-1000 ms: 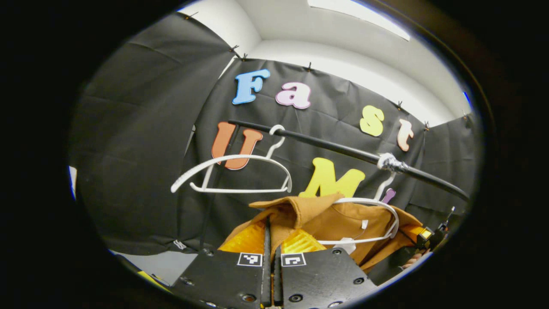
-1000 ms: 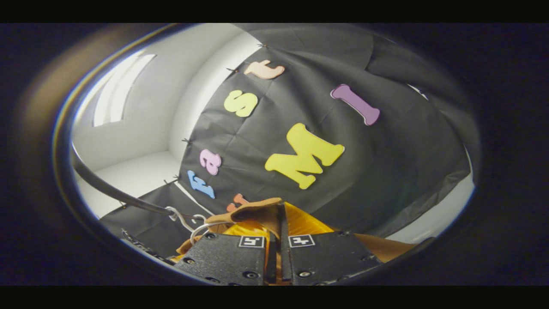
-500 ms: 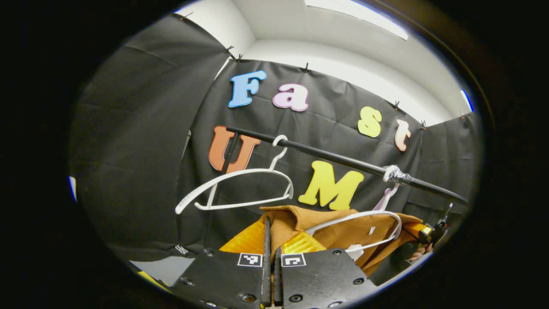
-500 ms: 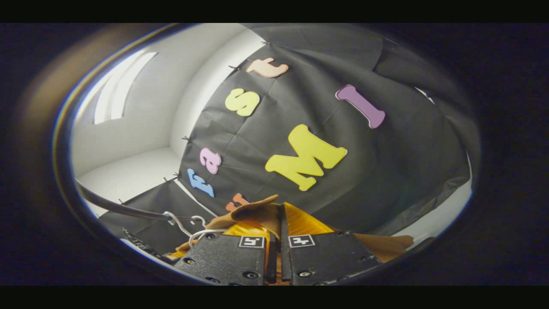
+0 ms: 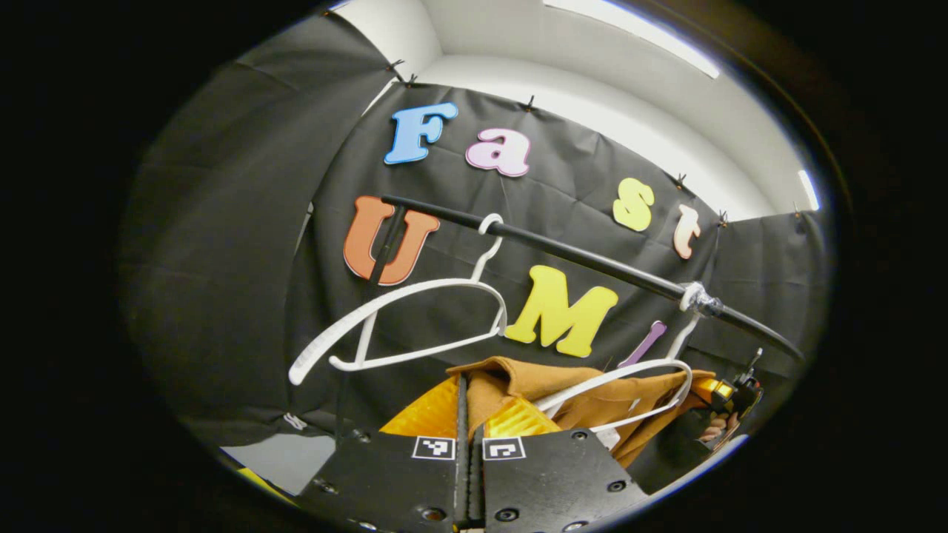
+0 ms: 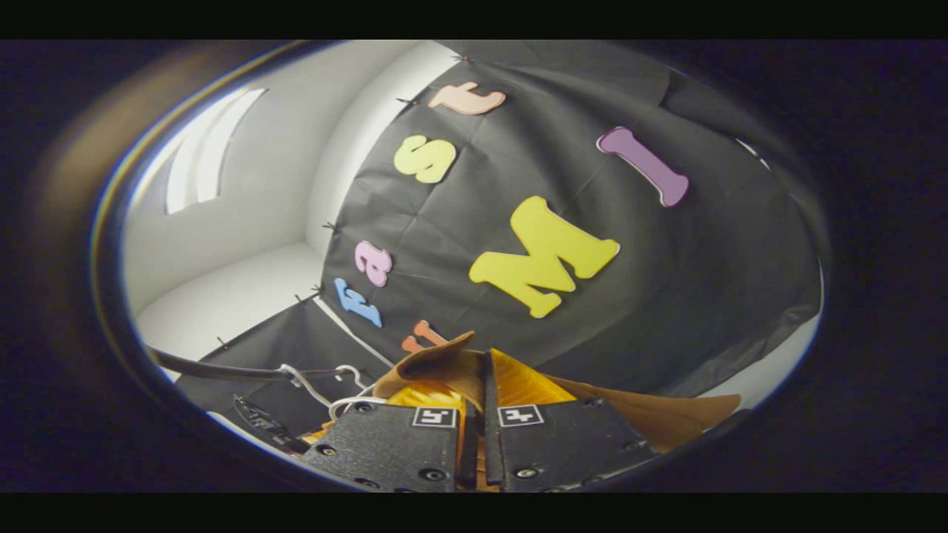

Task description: Grasp the clothes on the hanger with both hands and then place them into the laundry hamper below.

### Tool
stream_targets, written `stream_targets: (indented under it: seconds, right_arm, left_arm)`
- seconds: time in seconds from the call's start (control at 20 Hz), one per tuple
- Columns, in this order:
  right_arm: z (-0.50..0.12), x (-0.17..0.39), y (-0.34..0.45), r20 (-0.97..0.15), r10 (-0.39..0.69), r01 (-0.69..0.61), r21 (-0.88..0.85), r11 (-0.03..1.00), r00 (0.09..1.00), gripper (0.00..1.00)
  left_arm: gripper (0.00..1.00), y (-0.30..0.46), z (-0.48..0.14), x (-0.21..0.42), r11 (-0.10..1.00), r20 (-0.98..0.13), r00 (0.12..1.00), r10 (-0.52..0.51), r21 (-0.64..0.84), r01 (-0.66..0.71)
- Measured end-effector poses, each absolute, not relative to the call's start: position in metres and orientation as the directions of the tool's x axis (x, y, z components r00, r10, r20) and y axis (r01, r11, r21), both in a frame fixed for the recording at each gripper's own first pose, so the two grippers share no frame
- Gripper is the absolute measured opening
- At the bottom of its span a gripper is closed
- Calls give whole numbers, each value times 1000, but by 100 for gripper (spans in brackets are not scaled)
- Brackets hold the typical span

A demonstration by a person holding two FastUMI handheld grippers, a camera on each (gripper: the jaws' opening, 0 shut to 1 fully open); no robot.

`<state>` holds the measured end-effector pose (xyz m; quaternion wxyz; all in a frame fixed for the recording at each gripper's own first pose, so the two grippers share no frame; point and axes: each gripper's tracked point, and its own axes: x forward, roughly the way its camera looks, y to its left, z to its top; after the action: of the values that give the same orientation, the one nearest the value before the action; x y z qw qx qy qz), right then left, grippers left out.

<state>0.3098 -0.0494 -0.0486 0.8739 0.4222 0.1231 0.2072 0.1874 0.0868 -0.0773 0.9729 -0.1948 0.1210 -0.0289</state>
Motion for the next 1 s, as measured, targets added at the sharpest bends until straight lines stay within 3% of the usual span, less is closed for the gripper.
stream_targets:
  seconds: [0.45,0.5,0.55,0.85,0.9,1.0]
  right_arm:
    - [-94,355,-44,-93,546,-224,845,485,833,7]
    - [-101,359,-44,-107,544,-211,846,489,832,7]
    - [-106,360,-43,-115,547,-203,850,486,829,7]
    - [-149,353,-41,-164,542,-131,877,463,824,5]
    - [-160,352,-41,-181,535,-108,879,465,825,10]
    - [-177,343,-43,-210,522,-73,880,469,826,5]
  left_arm:
    - [5,90,-94,197,923,-246,939,-239,-359,140]
    - [0,90,-99,198,923,-255,934,-250,-354,150]
    - [5,90,-103,198,919,-260,929,-262,-360,159]
    - [5,94,-134,198,891,-285,916,-281,-432,139]
    - [0,94,-141,198,892,-295,913,-281,-432,135]
    - [0,95,-153,190,889,-306,908,-284,-438,131]
